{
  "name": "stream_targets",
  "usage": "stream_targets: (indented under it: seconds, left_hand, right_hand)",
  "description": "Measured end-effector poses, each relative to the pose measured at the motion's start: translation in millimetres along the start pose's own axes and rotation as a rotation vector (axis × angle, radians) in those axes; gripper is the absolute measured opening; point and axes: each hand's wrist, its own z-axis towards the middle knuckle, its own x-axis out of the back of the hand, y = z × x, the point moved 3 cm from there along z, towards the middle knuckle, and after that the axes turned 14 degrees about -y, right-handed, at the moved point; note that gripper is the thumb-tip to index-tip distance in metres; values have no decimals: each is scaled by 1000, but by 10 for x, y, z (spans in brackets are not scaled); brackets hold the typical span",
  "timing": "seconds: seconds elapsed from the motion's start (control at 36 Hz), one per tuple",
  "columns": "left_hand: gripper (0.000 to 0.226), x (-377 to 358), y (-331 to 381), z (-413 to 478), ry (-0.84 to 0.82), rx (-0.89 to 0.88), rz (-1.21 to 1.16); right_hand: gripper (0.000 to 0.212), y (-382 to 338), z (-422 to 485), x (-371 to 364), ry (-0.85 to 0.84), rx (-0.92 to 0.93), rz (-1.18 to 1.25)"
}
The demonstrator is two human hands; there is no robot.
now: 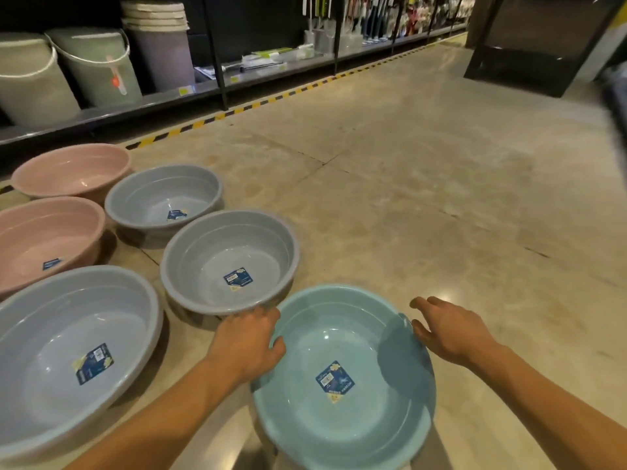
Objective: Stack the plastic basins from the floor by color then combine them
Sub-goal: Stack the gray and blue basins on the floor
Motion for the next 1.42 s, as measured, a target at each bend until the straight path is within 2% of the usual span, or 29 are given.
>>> stream_targets:
  seconds: [0.08,0.17,0.36,0.56,0.72,1.08,1.28,1.42]
  left_hand:
    - [62,-162,-22,-34,12,8,69]
    - [53,-344,-22,-65,-9,49,64]
    - [62,-632,-26,-122,16,142,-18]
    - [68,-798,-107,-165,28,103,-291]
    - [64,-674,-133,-182,99,66,-331]
    - [59,221,-478,-160,158,51,-278]
    - [55,849,-884,-360,212,79,-217]
    - [61,1116,-1306,-600,210,148,-201]
  right_hand:
    - [45,0,-12,-186,-34,2,10]
    - [47,-10,-21,-386,-83,12,64]
    - [62,15,-33,-712,-106,20,142]
    - [68,37,-25,-836,-78,13,244]
    - [64,29,-30,-780,-39,23,268]
    - [61,-125,51,116,129,76,340]
    - [62,-518,101,846,206,145,328]
    - [64,-935,145,1295,221,196,324]
